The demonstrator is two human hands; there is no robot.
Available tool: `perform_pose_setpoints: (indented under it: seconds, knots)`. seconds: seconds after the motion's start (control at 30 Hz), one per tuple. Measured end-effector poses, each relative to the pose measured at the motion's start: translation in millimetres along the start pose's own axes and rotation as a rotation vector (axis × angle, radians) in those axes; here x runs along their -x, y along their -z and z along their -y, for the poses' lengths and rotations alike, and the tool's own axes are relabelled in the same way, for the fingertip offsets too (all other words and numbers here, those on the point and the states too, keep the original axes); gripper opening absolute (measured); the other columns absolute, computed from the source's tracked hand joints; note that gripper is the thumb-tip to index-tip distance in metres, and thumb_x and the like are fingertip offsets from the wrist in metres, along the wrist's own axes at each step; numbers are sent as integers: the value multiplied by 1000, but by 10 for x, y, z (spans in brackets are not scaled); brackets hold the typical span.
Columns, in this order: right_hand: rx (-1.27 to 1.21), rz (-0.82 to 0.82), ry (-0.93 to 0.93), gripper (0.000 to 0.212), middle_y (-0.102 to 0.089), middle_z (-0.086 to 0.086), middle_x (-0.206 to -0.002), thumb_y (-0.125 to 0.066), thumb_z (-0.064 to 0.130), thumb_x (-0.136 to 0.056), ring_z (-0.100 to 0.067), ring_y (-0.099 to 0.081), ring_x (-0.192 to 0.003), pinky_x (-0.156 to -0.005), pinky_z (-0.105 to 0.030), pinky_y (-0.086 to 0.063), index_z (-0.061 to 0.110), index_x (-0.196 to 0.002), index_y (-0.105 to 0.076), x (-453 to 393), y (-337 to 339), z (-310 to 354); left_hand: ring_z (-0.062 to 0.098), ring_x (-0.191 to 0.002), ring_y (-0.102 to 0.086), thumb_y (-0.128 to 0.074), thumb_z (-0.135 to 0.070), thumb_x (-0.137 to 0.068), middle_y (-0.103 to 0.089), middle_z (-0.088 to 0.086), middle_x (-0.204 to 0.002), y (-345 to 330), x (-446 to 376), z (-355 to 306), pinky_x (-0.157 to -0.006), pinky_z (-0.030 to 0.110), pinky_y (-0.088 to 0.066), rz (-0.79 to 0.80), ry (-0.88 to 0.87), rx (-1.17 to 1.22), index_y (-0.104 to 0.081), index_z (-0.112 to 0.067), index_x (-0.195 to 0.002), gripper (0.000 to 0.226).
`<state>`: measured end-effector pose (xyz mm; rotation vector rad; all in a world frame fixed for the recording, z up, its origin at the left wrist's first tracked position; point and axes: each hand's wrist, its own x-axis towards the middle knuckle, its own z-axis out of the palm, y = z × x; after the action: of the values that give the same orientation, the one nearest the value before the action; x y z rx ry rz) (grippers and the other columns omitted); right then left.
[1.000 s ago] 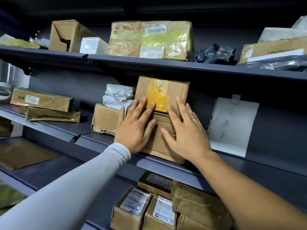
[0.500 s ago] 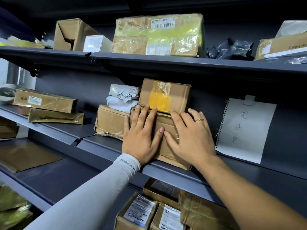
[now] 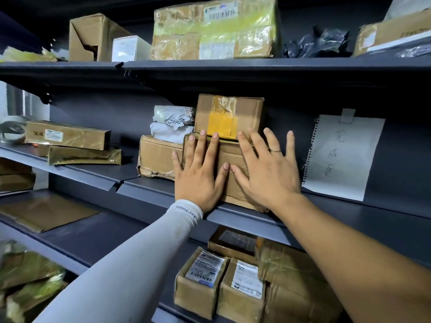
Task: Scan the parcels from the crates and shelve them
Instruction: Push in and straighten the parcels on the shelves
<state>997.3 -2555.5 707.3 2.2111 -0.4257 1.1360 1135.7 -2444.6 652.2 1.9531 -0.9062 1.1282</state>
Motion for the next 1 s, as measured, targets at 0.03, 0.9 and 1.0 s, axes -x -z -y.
perform_pose_setpoints:
  seconds: [0.03,0.9,1.0]
  knots:
    - [7,20,5,76,-28,-3,-169,-29,65,-102,-33,-25,-155,-123,-69,-3,24,-165,-20,-5,46,-7,19,-161,6,-25,-63,-104,3,-8,-175,36,17,-24,-125,66,-5,25,4,-1,-2,-39,-166,70]
    - [-404,261,291,75,-49,-16,-156,-74,20,-82,-35,-47,-145,-119,-51,-35,13,-153,-50,2141,-497,996,20,-161,2,-22,-69,-101,0,-9,-174,7,2569,470,-126,62,1,492,64,-15,2,-46,-163,71]
    - [-342,388,190,72,-40,-15,-163,-66,35,-93,-34,-38,-151,-124,-53,-30,16,-158,-41,2319,-724,1098,23,-161,1,-26,-76,-95,0,-7,-175,-122,2679,658,-124,65,-2,554,78,-40,4,-48,-163,79]
